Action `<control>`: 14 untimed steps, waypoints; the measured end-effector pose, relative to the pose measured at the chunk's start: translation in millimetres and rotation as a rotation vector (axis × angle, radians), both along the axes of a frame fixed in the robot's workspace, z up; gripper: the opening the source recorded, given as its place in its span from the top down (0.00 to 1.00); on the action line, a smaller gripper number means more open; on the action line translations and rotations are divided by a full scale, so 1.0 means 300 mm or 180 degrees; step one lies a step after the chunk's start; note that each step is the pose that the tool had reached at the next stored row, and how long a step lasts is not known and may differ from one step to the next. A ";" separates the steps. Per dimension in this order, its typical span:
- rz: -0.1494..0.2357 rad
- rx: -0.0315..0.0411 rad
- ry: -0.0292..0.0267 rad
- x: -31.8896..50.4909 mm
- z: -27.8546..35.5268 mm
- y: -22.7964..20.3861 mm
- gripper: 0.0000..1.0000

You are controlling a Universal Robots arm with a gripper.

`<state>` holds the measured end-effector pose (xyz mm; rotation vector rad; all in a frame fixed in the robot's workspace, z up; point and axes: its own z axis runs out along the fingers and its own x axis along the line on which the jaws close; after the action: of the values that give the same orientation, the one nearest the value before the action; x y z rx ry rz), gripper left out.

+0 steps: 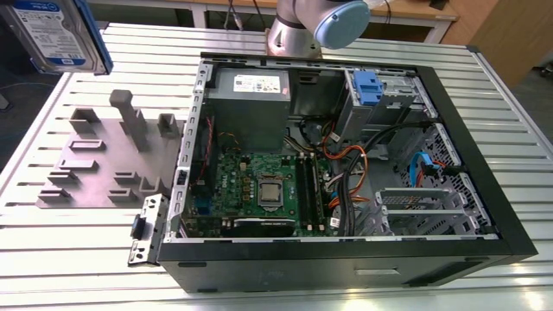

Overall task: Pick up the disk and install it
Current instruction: 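Pick up the disk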

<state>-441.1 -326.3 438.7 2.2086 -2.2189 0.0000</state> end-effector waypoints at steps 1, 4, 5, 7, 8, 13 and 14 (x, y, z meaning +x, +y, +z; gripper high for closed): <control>0.0000 0.0000 0.0000 0.000 0.001 0.000 0.64; 0.0000 0.0000 0.0000 0.000 0.003 0.000 0.64; 0.0000 0.0000 0.0000 0.000 0.004 0.000 0.64; 0.0000 0.0000 0.0000 0.000 0.006 0.000 0.64; 0.0000 0.0000 0.0000 0.000 0.007 0.000 0.64; 0.0000 -0.0001 0.0000 0.000 0.016 0.000 0.64; 0.0000 -0.0001 0.0000 0.000 0.019 0.000 0.64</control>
<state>-441.1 -326.3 444.4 2.2085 -2.2188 0.0002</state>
